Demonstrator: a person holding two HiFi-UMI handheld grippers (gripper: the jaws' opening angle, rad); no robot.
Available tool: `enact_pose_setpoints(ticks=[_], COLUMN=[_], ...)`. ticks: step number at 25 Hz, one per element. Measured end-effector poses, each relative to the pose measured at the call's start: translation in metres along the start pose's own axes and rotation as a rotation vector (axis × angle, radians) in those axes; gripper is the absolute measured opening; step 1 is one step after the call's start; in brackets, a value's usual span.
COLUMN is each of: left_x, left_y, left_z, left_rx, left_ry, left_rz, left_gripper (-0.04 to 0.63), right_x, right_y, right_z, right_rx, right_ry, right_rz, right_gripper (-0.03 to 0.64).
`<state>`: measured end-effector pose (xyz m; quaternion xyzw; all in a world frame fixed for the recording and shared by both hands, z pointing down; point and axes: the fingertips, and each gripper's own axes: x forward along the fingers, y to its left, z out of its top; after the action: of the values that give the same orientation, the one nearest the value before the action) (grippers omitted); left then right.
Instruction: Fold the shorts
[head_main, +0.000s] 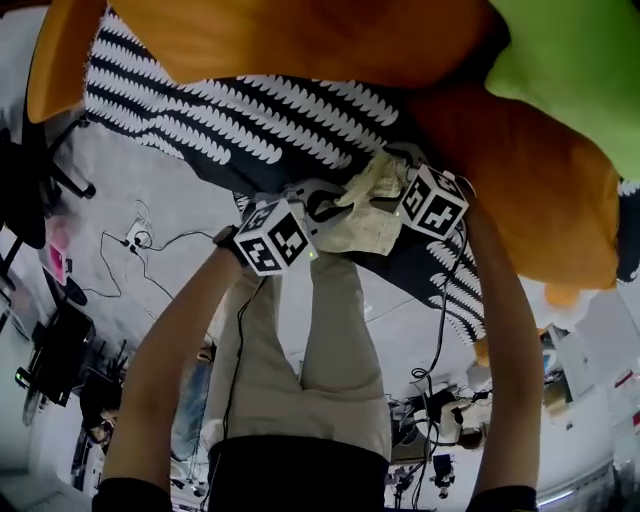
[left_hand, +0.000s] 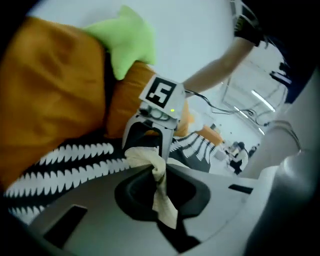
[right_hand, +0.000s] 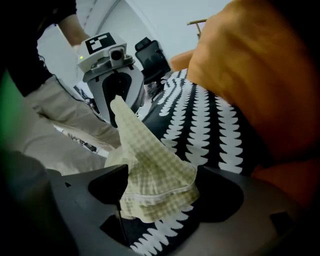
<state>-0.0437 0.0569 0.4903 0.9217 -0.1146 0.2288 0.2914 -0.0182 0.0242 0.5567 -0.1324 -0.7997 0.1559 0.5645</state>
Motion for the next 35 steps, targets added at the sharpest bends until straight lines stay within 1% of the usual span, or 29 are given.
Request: enact_pose_setpoints(ticks=[2,4,6,8,9,10,11,12,14,16,17,18,19,20,23,25,26,27,28,29,30,32,33,35], left_x=[-0.004,-0.007,-0.009,-0.013,-0.016,-0.019,-0.021,-0.023,-0.025,-0.028,-0.031,-0.033,-0.034,-0.036,-0.044,-0.047,-0.049,-0.051,-0.053,-0.056,-0.058,-0.059,-0.057,-0.049], left_y=[-0.029,-0.044,-0.047,-0.044,-0.041,-0.036,-0.029,-0.018,0.008,0.035,0.046,0.055,0.062,0.068,0.082,0.081,0.075,0.068,0.059,0.051,0.042,0.024,0.014,-0.003], left_z=[0.004,0.007,0.01,0.012,0.011,0.009,0.005,0.001,-0.008,-0.005,0.001,0.01,0.02,0.03,0.056,0.065,0.066,0.065,0.063,0.059,0.053,0.037,0.027,0.007], left_rx=[0.153,0.26,0.315,0.324,0.314,0.292,0.253,0.195,0.042,-0.101,-0.148,-0.171,-0.168,-0.148,-0.048,0.048,0.127,0.226,0.328,0.413,0.471,0.538,0.563,0.604], left_ry=[0.032,0.059,0.067,0.061,0.059,0.059,0.06,0.06,0.045,0.01,-0.005,-0.013,-0.014,-0.011,-0.005,0.014,0.039,0.069,0.096,0.115,0.125,0.133,0.141,0.166], left_rz=[-0.035,-0.057,-0.068,-0.067,-0.062,-0.052,-0.035,-0.01,0.053,0.097,0.107,0.115,0.122,0.13,0.158,0.164,0.166,0.167,0.166,0.159,0.147,0.116,0.101,0.067], left_gripper=[0.034,0.034,0.034,0.034,0.034,0.034,0.034,0.034,0.034,0.034,0.034,0.034,0.034,0.034,0.034,0.035,0.035,0.035,0.034,0.034,0.034,0.034,0.035,0.035], right_x=[-0.005,-0.011,-0.016,-0.013,-0.009,-0.006,-0.004,-0.005,-0.01,-0.015,-0.019,-0.025,-0.032,-0.04,-0.061,-0.074,-0.08,-0.086,-0.089,-0.09,-0.088,-0.075,-0.067,-0.047], right_y=[0.016,0.019,0.02,0.027,0.031,0.033,0.032,0.029,0.023,0.016,0.011,0.003,-0.006,-0.015,-0.037,-0.041,-0.039,-0.035,-0.028,-0.02,-0.009,0.019,0.033,0.056], right_z=[-0.007,-0.008,0.0,0.008,0.009,0.008,0.006,0.005,0.004,0.008,0.01,0.014,0.017,0.019,0.03,0.036,0.038,0.042,0.045,0.048,0.049,0.044,0.039,0.026], right_rx=[-0.1,-0.243,-0.367,-0.428,-0.436,-0.43,-0.406,-0.361,-0.229,-0.115,-0.079,-0.055,-0.039,-0.027,0.002,-0.003,-0.019,-0.045,-0.081,-0.125,-0.172,-0.251,-0.278,-0.3], right_ry=[0.036,0.1,0.157,0.206,0.238,0.269,0.288,0.288,0.251,0.202,0.18,0.164,0.153,0.146,0.112,0.085,0.075,0.07,0.071,0.074,0.08,0.095,0.104,0.122], right_rz=[0.005,-0.005,0.01,0.078,0.123,0.159,0.181,0.19,0.195,0.184,0.165,0.134,0.096,0.055,-0.071,-0.163,-0.217,-0.276,-0.338,-0.397,-0.447,-0.51,-0.525,-0.524], right_gripper=[0.452,0.472,0.482,0.48,0.445,0.348,0.227,0.162,0.097,0.068,0.063,0.061,0.06,0.06,0.06,0.063,0.064,0.067,0.066,0.064,0.064,0.064,0.064,0.067])
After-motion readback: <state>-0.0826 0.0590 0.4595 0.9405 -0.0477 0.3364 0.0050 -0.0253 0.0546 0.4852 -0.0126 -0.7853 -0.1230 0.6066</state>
